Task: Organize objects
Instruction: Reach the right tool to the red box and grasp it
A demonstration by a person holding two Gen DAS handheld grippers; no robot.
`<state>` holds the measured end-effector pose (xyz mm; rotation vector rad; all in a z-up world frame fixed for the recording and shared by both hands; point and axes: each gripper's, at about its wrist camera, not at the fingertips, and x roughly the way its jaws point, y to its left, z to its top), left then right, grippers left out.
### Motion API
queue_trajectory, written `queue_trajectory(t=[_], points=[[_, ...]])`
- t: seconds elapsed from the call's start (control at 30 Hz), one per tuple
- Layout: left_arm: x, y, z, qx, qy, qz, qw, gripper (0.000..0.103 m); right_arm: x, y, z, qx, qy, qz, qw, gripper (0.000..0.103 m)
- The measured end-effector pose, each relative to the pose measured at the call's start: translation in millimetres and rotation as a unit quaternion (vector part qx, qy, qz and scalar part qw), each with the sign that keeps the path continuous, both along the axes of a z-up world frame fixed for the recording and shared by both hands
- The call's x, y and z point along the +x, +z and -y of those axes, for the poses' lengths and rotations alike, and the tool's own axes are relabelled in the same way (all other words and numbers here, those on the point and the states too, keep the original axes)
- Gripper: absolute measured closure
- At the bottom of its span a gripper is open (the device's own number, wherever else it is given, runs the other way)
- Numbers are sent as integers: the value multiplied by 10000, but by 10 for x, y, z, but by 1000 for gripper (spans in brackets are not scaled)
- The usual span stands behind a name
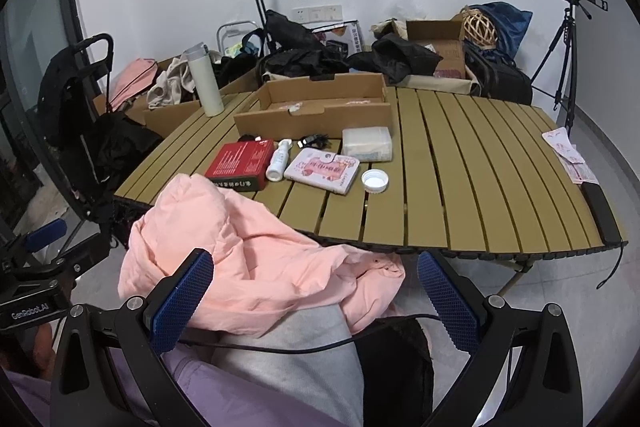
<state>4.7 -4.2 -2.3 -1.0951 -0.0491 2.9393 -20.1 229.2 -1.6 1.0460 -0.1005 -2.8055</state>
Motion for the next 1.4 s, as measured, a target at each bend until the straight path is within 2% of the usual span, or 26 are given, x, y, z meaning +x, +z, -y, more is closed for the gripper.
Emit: queue_trajectory(t=[0.13,0.2,0.33,0.37,0.43,0.53,0.6,0.67,0.7,0.8,0.83,0.9,0.97,1.03,1.07,1.17,1.23,1.3,1.37,1.4], points=[[-70,-68,37,165,-30,212,9996,0,13,55,-64,87,-263,-514,9983,0],[-80,-113,26,260,-159,266,9992,0,-24,26,-80,-3,-124,-665,9977,0],[-109,-115,67,169,-51,-148,9997,0,-204,-109,-11,-65,431,-174,9989,0],[-134,-121,126,216,65,-419,9989,0,-246,-130,9,-72,518,-113,9986,0],[-220,-140,204,347,89,-507,9981,0,-304,-158,62,28,617,-103,9980,0],[-700,-239,294,345,-164,89,9992,0,-521,-185,139,324,592,-276,9973,0],[-1032,-271,346,319,-303,136,9989,0,-809,-249,197,239,809,-138,9963,0],[-1545,-301,399,274,-444,176,9985,1,-1177,-336,274,-5,1009,22,9949,2],[-1722,-319,425,270,-445,210,9984,2,-1356,-386,334,-125,1110,84,9937,10],[-2403,-465,582,512,-256,441,9974,16,-1868,-552,533,-398,1274,345,9904,36],[-2564,-544,641,617,-188,583,9962,25,-2070,-632,629,-531,1358,514,9880,40],[-2867,-759,742,830,-84,939,9921,33,-2380,-778,824,-668,1502,808,9831,42],[-3024,-976,823,940,9,1217,9881,41,-2627,-924,1052,-595,1605,1010,9800,43],[-3048,-1147,882,1158,54,1440,9828,41,-2710,-1008,1195,-476,1672,1063,9790,44],[-3035,-1235,907,1310,8,1510,9798,36,-2765,-1069,1274,-359,1684,1112,9788,44],[-2972,-1337,998,1706,-73,1451,9746,29,-2867,-1230,1418,155,1613,1088,9808,44],[-2933,-1373,1041,1947,-80,1486,9695,30,-2899,-1255,1407,-41,1631,1078,9807,44],[-2904,-1375,1003,2071,-176,1483,9668,37,-2932,-1248,1399,-149,1659,1177,9790,44],[-2856,-1337,920,2279,-398,1416,9625,65,-2943,-1241,1423,-135,1757,1215,9768,47],[-2815,-1308,891,2265,-454,1425,9625,64,-2939,-1235,1418,-243,1827,1249,9749,54]])
